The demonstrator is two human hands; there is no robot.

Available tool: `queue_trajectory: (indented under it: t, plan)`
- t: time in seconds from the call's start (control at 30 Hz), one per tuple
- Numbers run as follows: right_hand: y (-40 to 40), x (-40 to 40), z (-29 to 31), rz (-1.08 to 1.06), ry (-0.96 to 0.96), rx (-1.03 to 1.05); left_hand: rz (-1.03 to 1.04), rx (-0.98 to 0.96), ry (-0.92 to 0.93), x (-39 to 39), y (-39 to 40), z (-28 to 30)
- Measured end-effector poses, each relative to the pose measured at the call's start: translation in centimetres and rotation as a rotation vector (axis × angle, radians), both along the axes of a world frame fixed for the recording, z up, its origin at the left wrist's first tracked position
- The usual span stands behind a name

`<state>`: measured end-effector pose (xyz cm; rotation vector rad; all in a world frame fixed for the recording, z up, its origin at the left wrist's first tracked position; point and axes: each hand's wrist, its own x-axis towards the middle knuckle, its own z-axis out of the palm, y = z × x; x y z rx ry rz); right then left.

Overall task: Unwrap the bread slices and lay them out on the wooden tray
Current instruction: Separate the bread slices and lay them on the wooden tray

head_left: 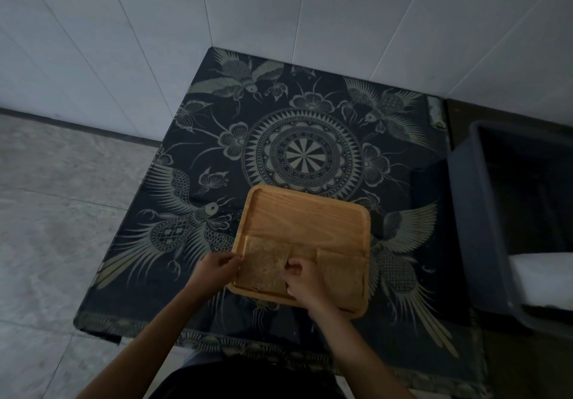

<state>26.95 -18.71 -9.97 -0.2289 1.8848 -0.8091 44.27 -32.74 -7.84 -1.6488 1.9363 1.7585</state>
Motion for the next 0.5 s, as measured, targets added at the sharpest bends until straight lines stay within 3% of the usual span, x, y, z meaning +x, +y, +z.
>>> queue_trajectory:
  t: [0.27, 0.5]
  plan:
    - [0.5, -2.2, 1.6, -0.039, -0.135, -0.067, -0.159, -0.188, -0.113, -1.9, 0.5, 1.1]
    - [3.4, -8.3, 5.0, -0.112, -0.016, -0.199, -0.228, -0.263, -0.084, -6.3, 1.5, 2.9]
